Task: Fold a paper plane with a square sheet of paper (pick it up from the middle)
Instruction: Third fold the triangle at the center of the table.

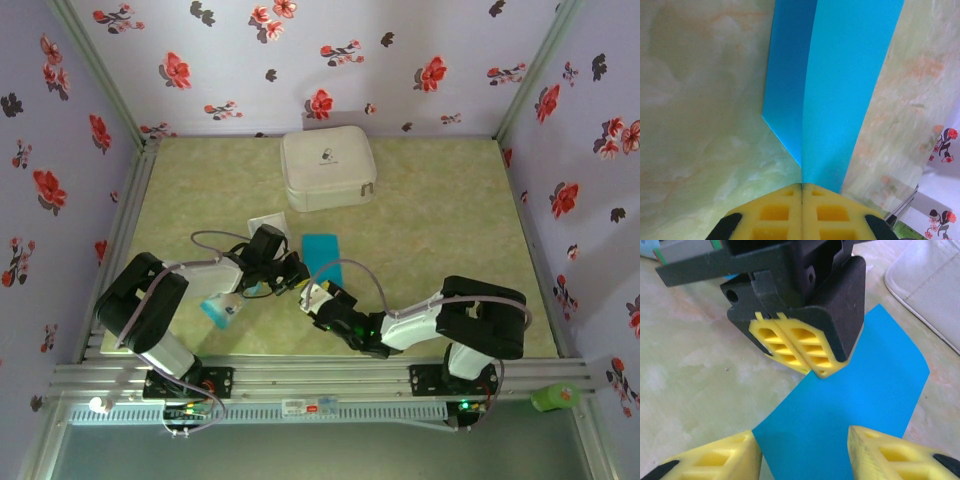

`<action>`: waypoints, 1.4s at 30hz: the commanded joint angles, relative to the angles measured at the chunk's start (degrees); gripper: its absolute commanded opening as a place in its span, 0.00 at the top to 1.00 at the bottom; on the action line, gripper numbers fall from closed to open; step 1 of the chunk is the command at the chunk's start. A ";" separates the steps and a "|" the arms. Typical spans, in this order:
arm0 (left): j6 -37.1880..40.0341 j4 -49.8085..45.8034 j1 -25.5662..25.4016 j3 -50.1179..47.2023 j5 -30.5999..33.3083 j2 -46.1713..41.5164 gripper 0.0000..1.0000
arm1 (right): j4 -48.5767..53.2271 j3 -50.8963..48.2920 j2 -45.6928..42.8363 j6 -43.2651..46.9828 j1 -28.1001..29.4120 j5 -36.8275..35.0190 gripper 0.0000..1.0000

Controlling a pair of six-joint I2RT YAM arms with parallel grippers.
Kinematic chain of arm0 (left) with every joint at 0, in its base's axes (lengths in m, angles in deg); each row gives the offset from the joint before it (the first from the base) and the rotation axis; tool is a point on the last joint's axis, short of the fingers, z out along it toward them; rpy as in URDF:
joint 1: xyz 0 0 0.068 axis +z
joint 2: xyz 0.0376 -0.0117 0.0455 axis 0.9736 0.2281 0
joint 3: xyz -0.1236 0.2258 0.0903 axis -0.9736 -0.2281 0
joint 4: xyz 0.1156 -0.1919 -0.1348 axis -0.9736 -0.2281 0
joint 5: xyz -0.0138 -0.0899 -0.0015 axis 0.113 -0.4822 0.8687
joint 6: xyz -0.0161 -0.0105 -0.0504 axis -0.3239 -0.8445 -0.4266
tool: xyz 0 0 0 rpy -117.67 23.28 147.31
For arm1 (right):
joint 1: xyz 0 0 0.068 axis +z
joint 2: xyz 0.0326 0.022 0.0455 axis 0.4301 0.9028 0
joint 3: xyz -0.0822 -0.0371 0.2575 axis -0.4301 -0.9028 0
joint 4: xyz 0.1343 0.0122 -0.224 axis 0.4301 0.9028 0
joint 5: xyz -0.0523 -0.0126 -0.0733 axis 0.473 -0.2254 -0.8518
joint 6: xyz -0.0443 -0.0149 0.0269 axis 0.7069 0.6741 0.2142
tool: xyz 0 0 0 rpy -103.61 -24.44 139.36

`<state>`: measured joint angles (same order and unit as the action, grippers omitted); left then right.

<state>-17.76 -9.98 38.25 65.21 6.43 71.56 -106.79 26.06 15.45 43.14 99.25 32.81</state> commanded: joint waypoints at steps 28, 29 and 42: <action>0.16 -0.81 0.60 -0.01 0.00 -1.19 0.90 | 0.47 0.04 -1.07 -4.16 0.51 1.19 0.99; 0.61 -1.73 0.60 0.14 0.44 -1.61 0.84 | 0.72 -0.02 -1.24 -4.55 0.53 1.48 1.00; 12.28 -19.39 3.24 7.93 9.56 -12.13 0.56 | 14.44 2.88 -8.84 -22.02 -8.08 26.68 1.00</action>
<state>-9.82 -25.74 40.13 71.55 14.47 60.48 -97.72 27.14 8.44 28.82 93.24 49.27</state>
